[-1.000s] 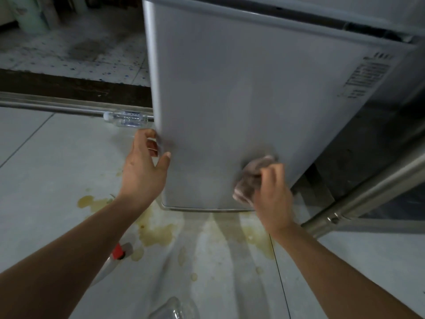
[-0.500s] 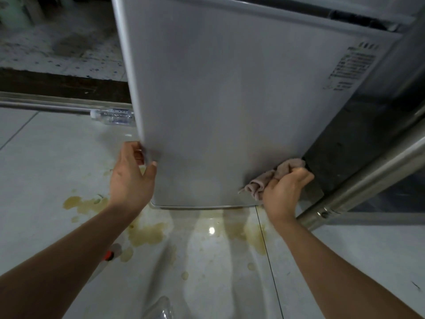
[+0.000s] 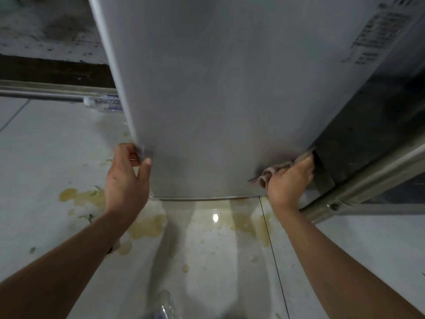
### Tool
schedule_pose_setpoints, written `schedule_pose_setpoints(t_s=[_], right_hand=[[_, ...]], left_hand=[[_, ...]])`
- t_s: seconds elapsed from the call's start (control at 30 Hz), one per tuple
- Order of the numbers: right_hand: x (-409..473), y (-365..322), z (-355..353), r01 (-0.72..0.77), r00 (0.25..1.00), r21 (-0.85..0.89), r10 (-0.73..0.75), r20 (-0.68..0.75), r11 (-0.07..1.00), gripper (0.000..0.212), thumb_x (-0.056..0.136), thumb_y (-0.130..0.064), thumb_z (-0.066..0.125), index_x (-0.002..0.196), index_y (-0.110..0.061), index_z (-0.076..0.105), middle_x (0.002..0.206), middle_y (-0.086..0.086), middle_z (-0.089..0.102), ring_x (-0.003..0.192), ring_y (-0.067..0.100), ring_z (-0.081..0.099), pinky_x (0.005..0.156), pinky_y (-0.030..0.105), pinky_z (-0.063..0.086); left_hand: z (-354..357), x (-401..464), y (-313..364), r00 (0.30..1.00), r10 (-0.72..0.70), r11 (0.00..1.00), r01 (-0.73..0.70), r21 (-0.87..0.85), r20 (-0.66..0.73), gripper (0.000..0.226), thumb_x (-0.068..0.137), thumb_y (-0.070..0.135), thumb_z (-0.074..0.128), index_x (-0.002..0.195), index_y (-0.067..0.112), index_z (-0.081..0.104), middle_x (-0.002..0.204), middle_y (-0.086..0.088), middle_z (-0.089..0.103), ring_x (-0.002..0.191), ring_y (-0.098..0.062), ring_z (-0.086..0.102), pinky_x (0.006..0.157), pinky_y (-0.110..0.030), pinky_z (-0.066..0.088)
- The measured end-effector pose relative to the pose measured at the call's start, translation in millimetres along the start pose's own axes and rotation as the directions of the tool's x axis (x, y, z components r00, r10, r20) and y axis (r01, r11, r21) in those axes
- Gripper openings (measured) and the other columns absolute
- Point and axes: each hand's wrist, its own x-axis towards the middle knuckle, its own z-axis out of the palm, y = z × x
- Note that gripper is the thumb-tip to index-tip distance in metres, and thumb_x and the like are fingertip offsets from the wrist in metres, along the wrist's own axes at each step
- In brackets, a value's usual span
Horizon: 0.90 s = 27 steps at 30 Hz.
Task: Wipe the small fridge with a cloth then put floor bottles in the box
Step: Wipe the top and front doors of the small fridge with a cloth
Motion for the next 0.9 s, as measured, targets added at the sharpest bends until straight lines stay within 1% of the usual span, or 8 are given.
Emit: schedule_pose_setpoints(t_s=[0.1,0.2,0.3,0.4,0.5,0.6,0.7,0.9], right_hand=[[-12.1,18.9,14.8,-0.202,0.945,-0.073,0.214,0.247,0.977,0.084,0.082,-0.002,0.064,0.148,0.002,0.011,0.144,0.028,0.028,0.129,0.042,0.035,0.108,0.048,0.032],[-14.1,5.3,12.0,-0.282,0.939,-0.039,0.284,0.193,0.959,0.076,0.088,-0.001,0.053,0.149,0.001,0.008,0.145,0.026,0.024,0.127,0.042,0.037,0.109,0.044,0.033],[-16.3,-27.2,-3.9,-0.084,0.994,0.199,0.097,-0.057,0.976,0.062,0.087,0.004,0.052,0.142,0.003,0.022,0.14,0.023,0.024,0.124,0.035,0.041,0.108,0.025,0.032],[-26.9,-50.7,-6.2,0.227,0.941,0.262,-0.142,-0.307,0.938,0.045,0.08,0.007,0.054,0.122,0.01,0.038,0.13,0.027,0.03,0.118,0.029,0.039,0.106,0.015,0.031],[-63.4,-46.6,18.5,0.403,0.905,0.188,-0.359,-0.227,0.896,0.038,0.079,0.005,0.059,0.112,0.013,0.043,0.126,0.035,0.034,0.113,0.035,0.039,0.107,0.011,0.025],[-94.8,-24.6,44.2,0.496,0.863,0.115,-0.503,0.044,0.861,0.054,0.073,0.012,0.066,0.116,0.002,0.037,0.127,0.029,0.03,0.108,0.045,0.051,0.094,0.039,0.05],[-91.6,-5.9,38.0,0.661,0.733,0.014,-0.65,0.2,0.75,0.063,0.065,0.016,0.067,0.113,-0.007,0.034,0.123,0.025,0.031,0.098,0.048,0.057,0.079,0.043,0.056],[-59.6,-51.5,3.6,0.681,0.732,0.13,-0.673,-0.105,0.72,0.045,0.079,0.009,0.06,0.12,-0.001,0.045,0.121,0.03,0.04,0.115,0.025,0.04,0.106,0.006,0.023]], left_hand=[[0.6,1.6,-2.0,1.0,0.001,1.0,-0.001,-0.006,0.006,0.018,0.091,0.018,0.053,0.106,0.013,0.045,0.097,-0.004,0.057,0.092,-0.025,0.058,0.082,-0.046,0.049],[-0.9,2.5,-4.6,1.0,0.004,1.0,-0.004,-0.006,0.015,0.018,0.091,0.018,0.054,0.106,0.014,0.044,0.098,-0.003,0.058,0.093,-0.024,0.059,0.082,-0.046,0.049],[-1.8,2.1,-4.7,1.0,0.013,1.0,-0.012,-0.017,0.014,0.017,0.091,0.018,0.055,0.103,0.019,0.043,0.098,-0.003,0.058,0.092,-0.024,0.059,0.082,-0.048,0.049],[-0.8,2.7,-6.6,1.0,0.022,0.999,-0.022,-0.028,0.015,0.017,0.091,0.018,0.055,0.102,0.019,0.043,0.097,-0.002,0.058,0.091,-0.024,0.059,0.081,-0.049,0.05],[-0.7,3.3,-7.8,1.0,0.019,0.999,-0.019,-0.04,0.006,0.017,0.09,0.018,0.056,0.101,0.019,0.043,0.094,0.0,0.057,0.09,-0.022,0.059,0.081,-0.047,0.05],[-2.7,4.4,-7.4,0.999,0.022,0.999,-0.02,-0.041,0.028,0.017,0.09,0.02,0.056,0.099,0.023,0.041,0.094,0.0,0.058,0.088,-0.019,0.059,0.08,-0.041,0.05],[-8.8,8.2,-9.0,0.995,0.043,0.999,-0.04,-0.037,0.089,0.015,0.09,0.02,0.056,0.099,0.021,0.043,0.097,-0.003,0.061,0.09,-0.019,0.059,0.079,-0.036,0.048],[-18.9,11.0,-18.6,0.987,0.035,0.999,-0.03,-0.035,0.155,0.023,0.09,0.004,0.05,0.111,0.012,0.051,0.098,0.003,0.06,0.091,-0.015,0.059,0.08,-0.027,0.044]])
